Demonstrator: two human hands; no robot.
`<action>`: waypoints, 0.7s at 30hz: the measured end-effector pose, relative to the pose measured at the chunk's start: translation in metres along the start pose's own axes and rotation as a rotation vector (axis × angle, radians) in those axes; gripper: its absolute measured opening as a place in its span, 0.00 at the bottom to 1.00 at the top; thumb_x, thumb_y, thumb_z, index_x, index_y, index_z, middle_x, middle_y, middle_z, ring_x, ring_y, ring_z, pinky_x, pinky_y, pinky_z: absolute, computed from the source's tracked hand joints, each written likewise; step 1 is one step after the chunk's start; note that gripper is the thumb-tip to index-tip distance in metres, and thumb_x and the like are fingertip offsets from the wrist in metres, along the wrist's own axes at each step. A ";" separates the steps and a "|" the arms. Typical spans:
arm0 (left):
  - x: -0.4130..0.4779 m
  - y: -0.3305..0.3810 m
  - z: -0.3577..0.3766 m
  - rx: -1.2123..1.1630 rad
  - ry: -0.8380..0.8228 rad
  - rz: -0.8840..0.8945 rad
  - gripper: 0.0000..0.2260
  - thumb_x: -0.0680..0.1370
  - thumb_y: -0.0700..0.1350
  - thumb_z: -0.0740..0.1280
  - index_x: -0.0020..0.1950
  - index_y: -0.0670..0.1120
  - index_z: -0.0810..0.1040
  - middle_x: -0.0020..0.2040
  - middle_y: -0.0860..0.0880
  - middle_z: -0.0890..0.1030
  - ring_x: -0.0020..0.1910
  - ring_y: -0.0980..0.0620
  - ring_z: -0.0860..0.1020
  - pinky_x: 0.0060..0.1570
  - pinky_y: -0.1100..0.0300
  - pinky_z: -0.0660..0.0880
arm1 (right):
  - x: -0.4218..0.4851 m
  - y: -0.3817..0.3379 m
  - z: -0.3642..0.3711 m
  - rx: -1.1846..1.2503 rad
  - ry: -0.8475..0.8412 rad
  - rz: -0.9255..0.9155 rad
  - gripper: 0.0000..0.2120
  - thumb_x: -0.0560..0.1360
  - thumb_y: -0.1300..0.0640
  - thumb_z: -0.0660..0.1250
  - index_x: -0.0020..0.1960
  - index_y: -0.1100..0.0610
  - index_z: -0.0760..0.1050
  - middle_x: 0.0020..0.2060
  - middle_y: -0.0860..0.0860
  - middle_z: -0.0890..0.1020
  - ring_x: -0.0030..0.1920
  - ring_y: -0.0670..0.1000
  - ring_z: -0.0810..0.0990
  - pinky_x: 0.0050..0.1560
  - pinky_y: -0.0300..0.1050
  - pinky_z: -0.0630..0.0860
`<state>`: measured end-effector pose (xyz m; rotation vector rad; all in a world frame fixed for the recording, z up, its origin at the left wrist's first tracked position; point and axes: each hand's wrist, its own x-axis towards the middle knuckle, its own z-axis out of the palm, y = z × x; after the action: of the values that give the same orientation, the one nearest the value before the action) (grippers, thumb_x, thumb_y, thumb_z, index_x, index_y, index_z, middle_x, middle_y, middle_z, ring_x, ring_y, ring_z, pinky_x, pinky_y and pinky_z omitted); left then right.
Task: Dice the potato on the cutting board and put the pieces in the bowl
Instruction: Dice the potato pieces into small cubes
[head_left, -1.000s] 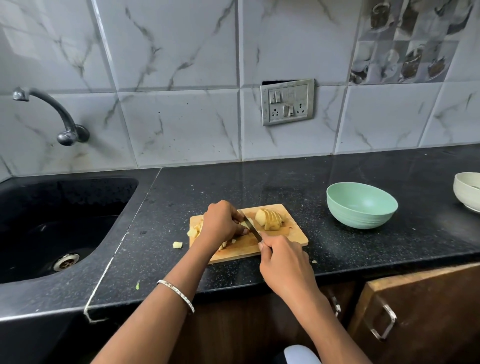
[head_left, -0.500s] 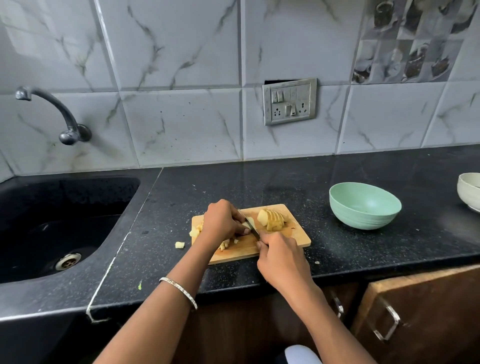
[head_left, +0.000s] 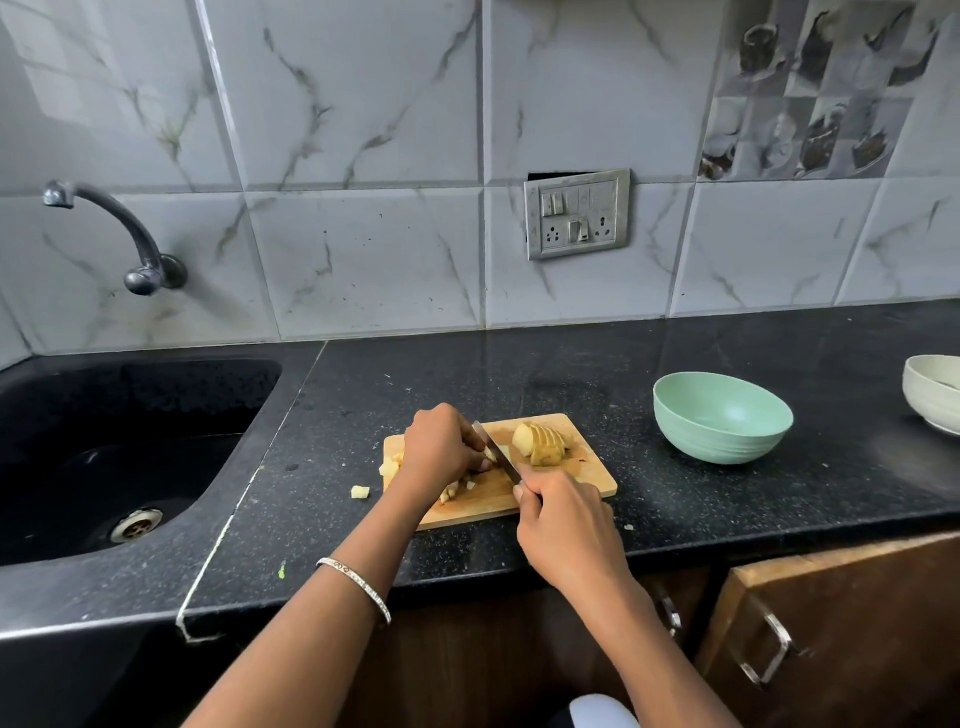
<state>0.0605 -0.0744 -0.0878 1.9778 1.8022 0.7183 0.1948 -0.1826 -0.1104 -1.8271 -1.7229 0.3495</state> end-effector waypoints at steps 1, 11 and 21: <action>0.000 0.000 0.000 -0.002 -0.004 0.002 0.07 0.69 0.43 0.79 0.45 0.47 0.86 0.34 0.54 0.82 0.37 0.56 0.81 0.50 0.56 0.81 | 0.000 0.000 0.000 -0.005 -0.003 -0.002 0.16 0.84 0.50 0.59 0.70 0.47 0.75 0.57 0.50 0.83 0.57 0.57 0.81 0.46 0.46 0.74; 0.005 0.000 -0.001 -0.014 -0.015 0.010 0.06 0.69 0.43 0.79 0.45 0.46 0.87 0.33 0.55 0.80 0.32 0.59 0.77 0.39 0.65 0.77 | 0.013 -0.002 0.005 0.027 -0.078 0.042 0.10 0.83 0.51 0.59 0.49 0.51 0.77 0.50 0.52 0.81 0.46 0.56 0.77 0.44 0.47 0.74; 0.002 0.000 0.000 0.114 0.042 0.044 0.03 0.69 0.41 0.78 0.41 0.46 0.86 0.39 0.50 0.85 0.41 0.52 0.81 0.43 0.59 0.76 | 0.004 -0.013 0.009 -0.153 -0.061 0.007 0.15 0.83 0.54 0.61 0.68 0.49 0.73 0.57 0.53 0.80 0.57 0.58 0.80 0.43 0.46 0.70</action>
<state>0.0604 -0.0722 -0.0880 2.0960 1.8671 0.6902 0.1795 -0.1764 -0.1093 -1.9494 -1.8296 0.2855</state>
